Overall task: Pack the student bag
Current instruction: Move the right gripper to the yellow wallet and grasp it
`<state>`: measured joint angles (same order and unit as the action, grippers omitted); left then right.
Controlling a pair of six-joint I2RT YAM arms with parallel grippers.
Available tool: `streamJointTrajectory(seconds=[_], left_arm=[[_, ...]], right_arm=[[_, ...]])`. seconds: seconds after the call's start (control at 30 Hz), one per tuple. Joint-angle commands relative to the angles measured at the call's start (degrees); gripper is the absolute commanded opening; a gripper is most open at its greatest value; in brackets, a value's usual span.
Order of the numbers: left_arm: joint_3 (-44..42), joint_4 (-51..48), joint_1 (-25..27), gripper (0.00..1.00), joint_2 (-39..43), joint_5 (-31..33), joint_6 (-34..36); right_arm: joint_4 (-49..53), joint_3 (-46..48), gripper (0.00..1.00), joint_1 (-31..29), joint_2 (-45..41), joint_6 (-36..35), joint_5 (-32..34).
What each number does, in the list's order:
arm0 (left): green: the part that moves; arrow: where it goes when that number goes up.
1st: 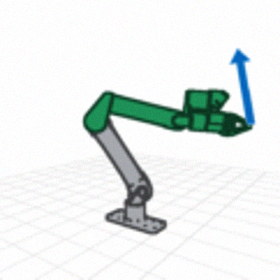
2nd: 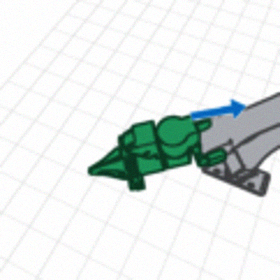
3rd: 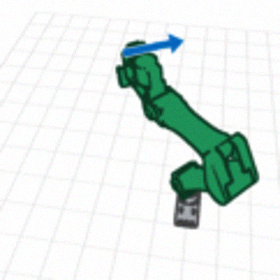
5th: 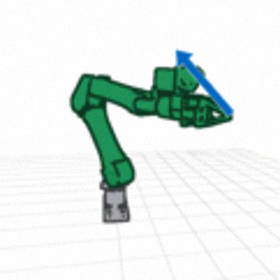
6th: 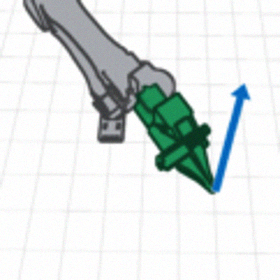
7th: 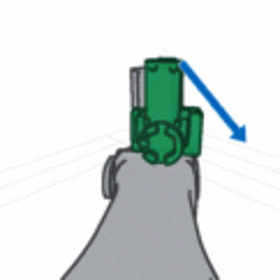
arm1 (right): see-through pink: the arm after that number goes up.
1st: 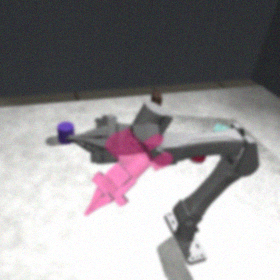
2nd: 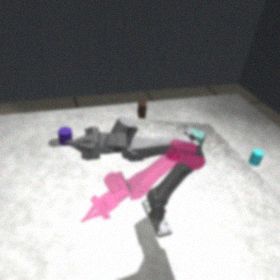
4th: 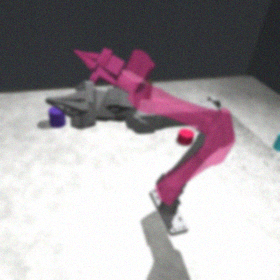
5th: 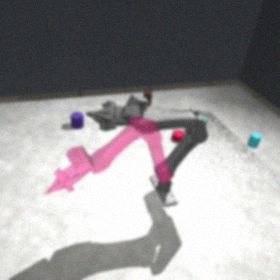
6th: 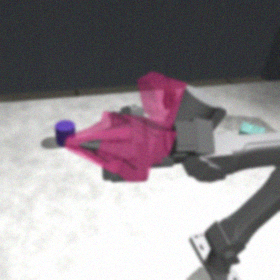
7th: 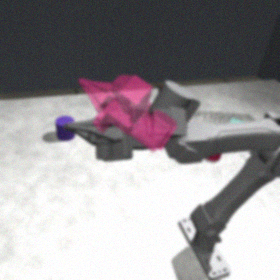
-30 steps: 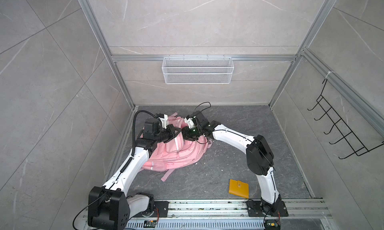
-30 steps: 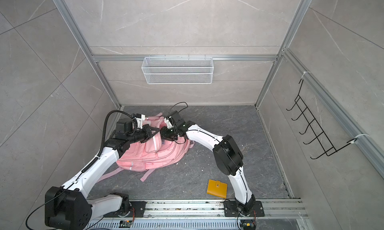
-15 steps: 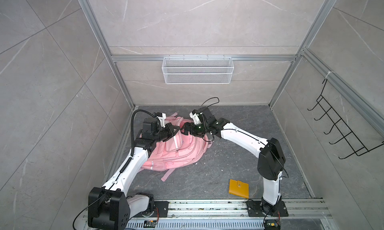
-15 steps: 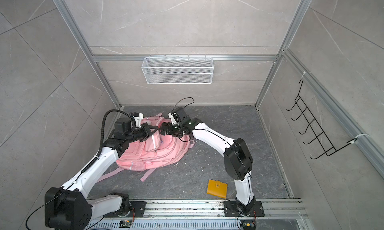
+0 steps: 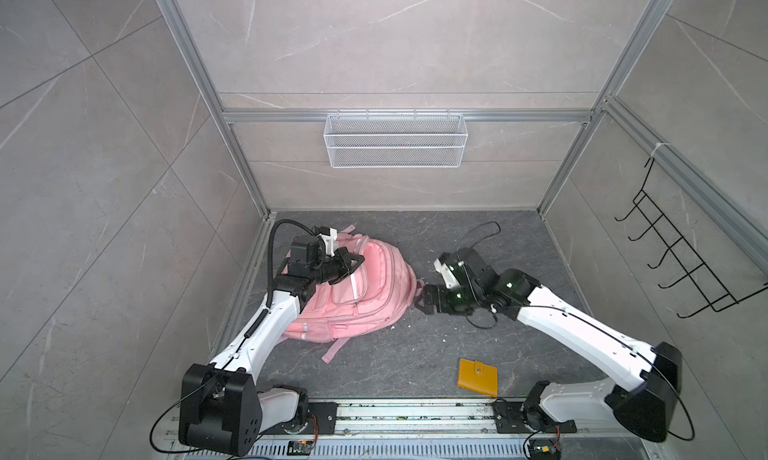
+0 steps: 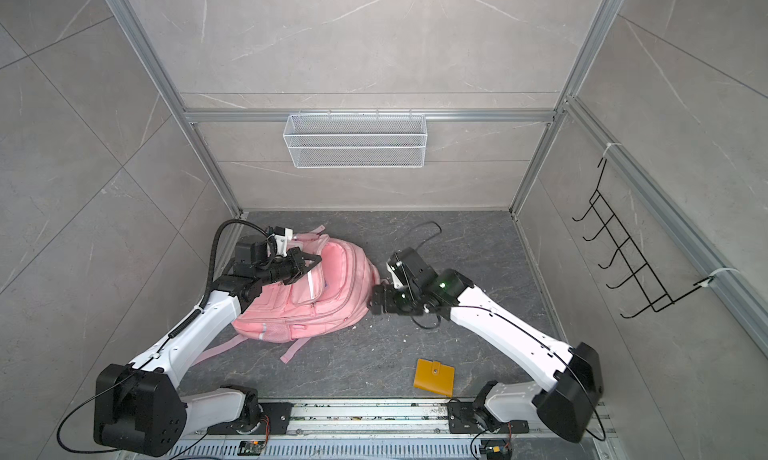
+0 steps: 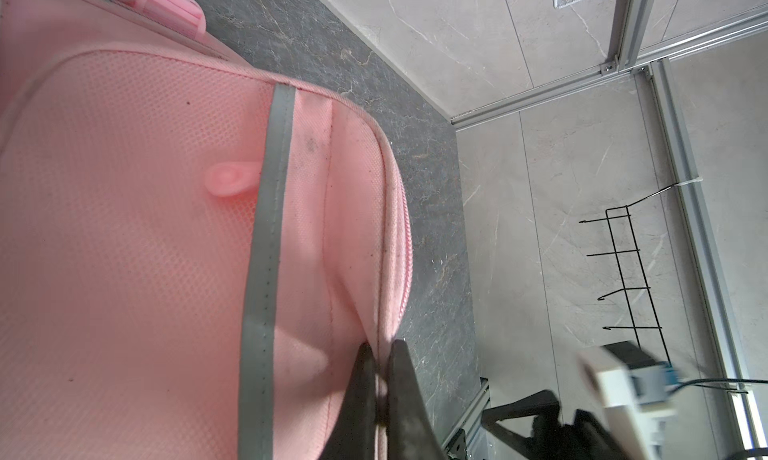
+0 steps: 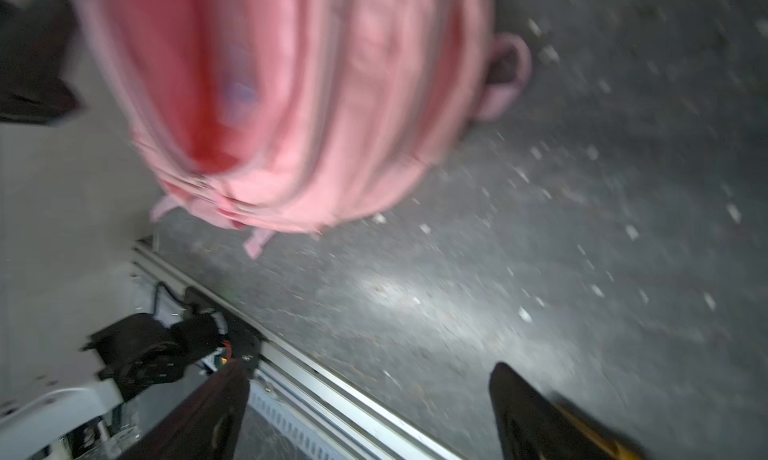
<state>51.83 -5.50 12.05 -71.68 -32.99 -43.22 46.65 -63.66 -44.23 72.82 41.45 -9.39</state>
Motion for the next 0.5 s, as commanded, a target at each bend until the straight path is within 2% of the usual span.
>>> streamJointTrajectory(seconds=[0.0,0.17,0.37,0.47], left_arm=[[2.7,4.6,-0.2,0.00,-0.2,-2.4,1.7],[2.3,4.8,-0.1,0.00,-0.7,-3.0,2.5],[2.0,4.6,-0.1,0.00,-1.2,-3.9,2.9],[2.8,0.1,0.7,0.00,-2.2,-2.8,5.0]], right_arm=[[8.5,10.5,0.93,0.0,-5.8,11.2,4.2],[8.6,24.0,0.92,0.0,-14.4,21.5,3.9],[10.5,27.3,0.92,0.0,-13.8,22.3,5.7],[9.2,29.3,0.93,0.0,-12.8,23.9,5.2]])
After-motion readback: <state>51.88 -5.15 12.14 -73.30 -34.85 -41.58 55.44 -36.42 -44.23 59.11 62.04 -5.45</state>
